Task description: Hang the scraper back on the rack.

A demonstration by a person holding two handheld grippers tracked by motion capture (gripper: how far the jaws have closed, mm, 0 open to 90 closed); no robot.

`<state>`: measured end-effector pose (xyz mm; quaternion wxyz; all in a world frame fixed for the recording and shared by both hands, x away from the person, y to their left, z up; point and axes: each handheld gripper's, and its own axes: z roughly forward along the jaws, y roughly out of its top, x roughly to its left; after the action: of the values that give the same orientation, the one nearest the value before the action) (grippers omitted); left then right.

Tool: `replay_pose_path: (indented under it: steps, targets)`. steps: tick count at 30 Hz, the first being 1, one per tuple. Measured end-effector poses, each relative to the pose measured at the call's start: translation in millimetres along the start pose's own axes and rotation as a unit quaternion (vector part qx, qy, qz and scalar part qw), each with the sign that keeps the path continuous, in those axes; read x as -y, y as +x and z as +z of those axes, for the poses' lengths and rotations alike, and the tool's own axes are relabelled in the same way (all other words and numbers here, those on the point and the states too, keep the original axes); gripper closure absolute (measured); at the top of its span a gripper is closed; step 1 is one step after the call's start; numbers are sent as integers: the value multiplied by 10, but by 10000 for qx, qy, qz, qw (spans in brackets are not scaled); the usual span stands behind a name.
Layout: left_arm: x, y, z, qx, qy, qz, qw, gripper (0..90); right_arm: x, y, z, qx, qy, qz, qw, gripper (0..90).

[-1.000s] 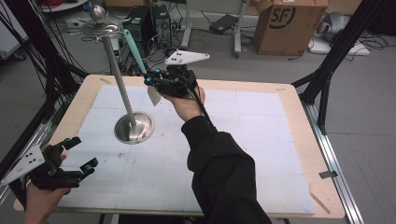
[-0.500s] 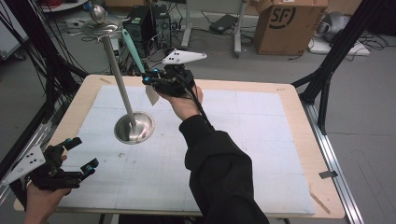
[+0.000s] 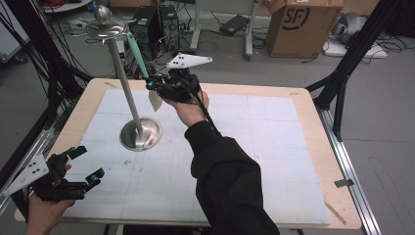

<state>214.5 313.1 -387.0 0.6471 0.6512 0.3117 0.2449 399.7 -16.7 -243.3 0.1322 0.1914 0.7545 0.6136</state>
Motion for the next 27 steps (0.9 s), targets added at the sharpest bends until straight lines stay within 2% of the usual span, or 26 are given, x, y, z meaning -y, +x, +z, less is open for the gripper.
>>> replay_pose_path:
  steps: [3, 6, 8, 12, 18, 24, 27]
  targets:
    - [3, -5, 7, 17, 26, 23, 10000, 17, -1, 5, 4, 48, -1, -30, 10000, 805]
    - [3, -2, 8, 14, 15, 11, 10000, 17, 0, 21, -3, 194, -21, -132, 9997, 781]
    - [3, 4, 5, 2, 18, 19, 10000, 17, 5, 28, -13, 220, -18, -141, 9997, 711]
    - [4, 11, 16, 5, 16, 10, 10000, 17, 80, 34, -89, 183, -35, -102, 9998, 649]
    - [3, 14, 16, 6, 12, 1, 10000, 17, 288, 6, -305, 38, -9, 82, 10000, 448]
    - [-6, 9, 7, 7, -31, -18, 10000, 17, 510, 32, -573, -17, 60, -13, 10000, 251]
    - [-5, -2, 11, 17, -28, -11, 10000, 17, 609, 47, -688, -25, 68, 97, 9999, 134]
